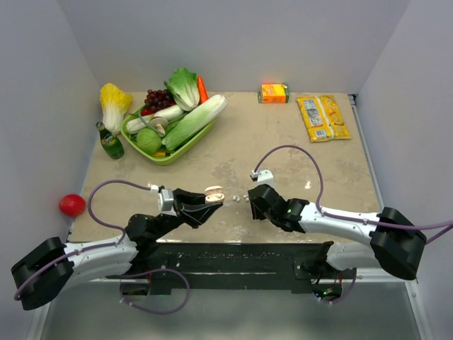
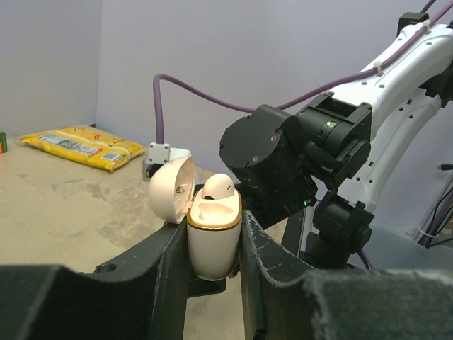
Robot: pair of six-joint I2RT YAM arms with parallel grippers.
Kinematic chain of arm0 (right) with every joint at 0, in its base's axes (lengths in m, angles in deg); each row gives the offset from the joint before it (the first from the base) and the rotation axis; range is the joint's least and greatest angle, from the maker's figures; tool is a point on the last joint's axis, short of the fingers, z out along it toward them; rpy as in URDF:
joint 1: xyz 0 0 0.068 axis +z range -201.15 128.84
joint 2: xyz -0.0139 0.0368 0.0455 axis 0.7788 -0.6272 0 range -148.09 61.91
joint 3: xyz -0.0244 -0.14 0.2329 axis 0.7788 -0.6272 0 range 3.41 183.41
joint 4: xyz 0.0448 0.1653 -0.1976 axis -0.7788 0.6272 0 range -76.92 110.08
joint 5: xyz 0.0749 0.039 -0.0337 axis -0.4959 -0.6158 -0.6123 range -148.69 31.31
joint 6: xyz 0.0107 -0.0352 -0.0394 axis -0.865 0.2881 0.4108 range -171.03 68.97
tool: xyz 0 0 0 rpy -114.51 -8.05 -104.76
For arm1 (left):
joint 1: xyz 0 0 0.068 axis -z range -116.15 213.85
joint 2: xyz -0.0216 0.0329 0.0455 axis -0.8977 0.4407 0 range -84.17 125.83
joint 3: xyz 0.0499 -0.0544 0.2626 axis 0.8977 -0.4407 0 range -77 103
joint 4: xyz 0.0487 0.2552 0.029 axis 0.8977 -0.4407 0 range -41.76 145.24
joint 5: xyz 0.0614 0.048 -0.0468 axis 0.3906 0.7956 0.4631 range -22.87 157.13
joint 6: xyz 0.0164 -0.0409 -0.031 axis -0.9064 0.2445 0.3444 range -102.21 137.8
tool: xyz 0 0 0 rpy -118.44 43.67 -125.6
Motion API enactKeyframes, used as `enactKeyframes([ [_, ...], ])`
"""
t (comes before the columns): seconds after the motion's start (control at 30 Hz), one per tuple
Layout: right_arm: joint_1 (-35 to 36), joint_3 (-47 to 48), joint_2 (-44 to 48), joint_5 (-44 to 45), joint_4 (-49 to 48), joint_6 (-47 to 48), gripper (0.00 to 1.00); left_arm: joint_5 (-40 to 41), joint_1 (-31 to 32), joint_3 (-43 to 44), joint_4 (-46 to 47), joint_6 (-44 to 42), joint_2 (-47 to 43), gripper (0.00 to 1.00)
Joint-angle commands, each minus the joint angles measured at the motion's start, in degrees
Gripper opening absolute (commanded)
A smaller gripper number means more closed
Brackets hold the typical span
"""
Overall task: Insert the wireless bluetooth earbuds into the charging case
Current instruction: Pick up the earbud from the center of the board.
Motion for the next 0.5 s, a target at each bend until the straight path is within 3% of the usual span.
enactKeyframes([
  [0.0, -0.22, -0.1, -1.61, 0.67, -3.11, -1.5, 0.35, 1.69, 0.21, -1.59, 25.13, 0.96, -2.83, 0.0],
  [0.33, -0.39, 2.54, -7.49, 2.6, -1.44, -2.9, 0.05, 1.52, 0.21, -2.56, 23.54, 0.35, -3.54, 0.0],
  [0.47, -0.48, 3.68, -9.35, 2.86, -1.09, -2.91, 0.06, 1.61, 0.21, -2.74, 22.66, -0.09, -4.07, 0.0],
])
